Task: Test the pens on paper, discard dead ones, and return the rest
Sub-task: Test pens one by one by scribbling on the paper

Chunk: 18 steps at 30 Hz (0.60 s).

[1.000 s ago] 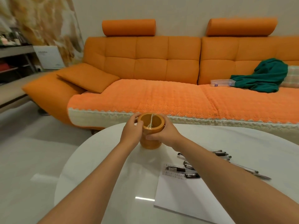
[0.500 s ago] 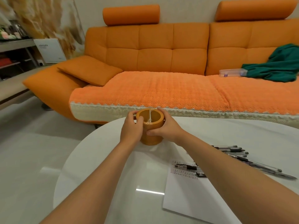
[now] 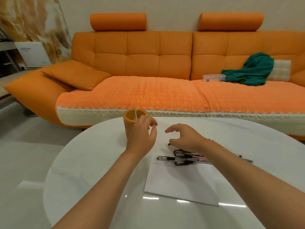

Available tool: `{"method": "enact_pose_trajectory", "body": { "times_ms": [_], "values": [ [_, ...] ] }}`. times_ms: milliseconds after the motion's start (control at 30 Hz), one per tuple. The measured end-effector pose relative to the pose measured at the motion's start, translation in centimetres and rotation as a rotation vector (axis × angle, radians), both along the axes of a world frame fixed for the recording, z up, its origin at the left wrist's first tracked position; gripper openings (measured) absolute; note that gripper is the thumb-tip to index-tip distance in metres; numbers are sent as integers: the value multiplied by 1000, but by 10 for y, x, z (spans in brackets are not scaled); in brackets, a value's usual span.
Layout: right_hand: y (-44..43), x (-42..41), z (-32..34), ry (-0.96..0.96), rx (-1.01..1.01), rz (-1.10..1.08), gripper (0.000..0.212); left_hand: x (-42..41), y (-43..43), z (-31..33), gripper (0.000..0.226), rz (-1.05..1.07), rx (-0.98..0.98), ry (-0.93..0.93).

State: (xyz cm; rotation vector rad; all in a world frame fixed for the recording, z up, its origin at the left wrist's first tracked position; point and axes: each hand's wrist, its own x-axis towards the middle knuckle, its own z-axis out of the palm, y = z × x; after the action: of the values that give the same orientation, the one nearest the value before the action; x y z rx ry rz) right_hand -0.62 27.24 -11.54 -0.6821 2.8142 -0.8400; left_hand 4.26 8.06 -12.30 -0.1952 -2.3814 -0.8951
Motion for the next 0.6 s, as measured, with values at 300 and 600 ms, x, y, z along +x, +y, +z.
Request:
{"method": "enact_pose_trajectory", "body": {
  "times_ms": [300, 600],
  "values": [
    [75, -7, -25, -77, 443, 131, 118, -31, 55, -32, 85, -376, -385, -653],
    [59, -72, -26, -123, 409, 191, 91, -110, 50, -33, 70, -463, -367, -816]
  ]
}}
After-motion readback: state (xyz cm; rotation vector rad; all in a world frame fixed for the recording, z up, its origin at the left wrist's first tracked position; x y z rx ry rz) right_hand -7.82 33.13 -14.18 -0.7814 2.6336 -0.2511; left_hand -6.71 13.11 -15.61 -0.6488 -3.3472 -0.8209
